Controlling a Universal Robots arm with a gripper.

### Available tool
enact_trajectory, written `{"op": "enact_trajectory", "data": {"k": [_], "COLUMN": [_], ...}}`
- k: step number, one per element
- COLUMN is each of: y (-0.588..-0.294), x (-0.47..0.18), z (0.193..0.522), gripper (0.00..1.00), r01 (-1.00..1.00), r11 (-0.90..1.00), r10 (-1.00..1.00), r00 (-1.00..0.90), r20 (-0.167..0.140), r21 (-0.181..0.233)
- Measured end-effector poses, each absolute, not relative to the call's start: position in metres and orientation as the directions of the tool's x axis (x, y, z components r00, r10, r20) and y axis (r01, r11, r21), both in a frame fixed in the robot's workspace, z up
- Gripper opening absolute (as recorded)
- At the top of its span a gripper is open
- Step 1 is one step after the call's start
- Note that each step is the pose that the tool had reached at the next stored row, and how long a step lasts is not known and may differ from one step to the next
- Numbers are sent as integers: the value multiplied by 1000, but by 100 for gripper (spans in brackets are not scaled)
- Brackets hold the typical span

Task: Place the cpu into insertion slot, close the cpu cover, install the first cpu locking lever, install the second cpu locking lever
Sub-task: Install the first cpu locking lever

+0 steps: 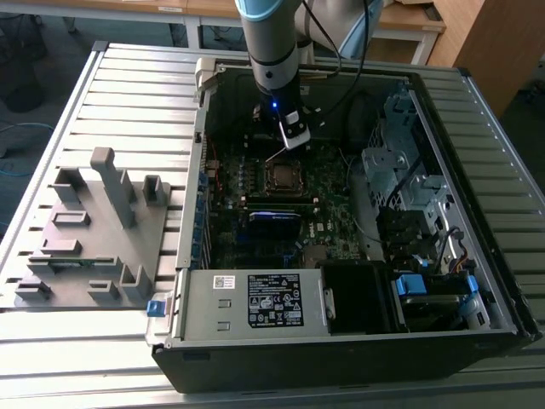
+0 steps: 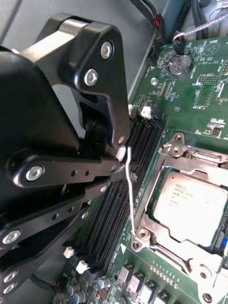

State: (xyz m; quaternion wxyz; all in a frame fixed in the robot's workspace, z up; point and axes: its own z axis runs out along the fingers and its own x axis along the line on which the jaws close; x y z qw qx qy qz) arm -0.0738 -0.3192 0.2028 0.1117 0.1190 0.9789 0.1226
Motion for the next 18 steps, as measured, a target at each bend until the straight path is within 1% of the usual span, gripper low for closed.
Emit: {"op": "enact_trajectory", "data": {"k": [9, 18], "y": [-319, -319], "x": [-75, -75], "z": [203, 214], "gripper": [10, 10], "r01": [206, 206], "r11": [937, 936], "r10": [264, 264], "r00": [-947, -947], "r20": [-185, -184], "r21": [283, 285]}}
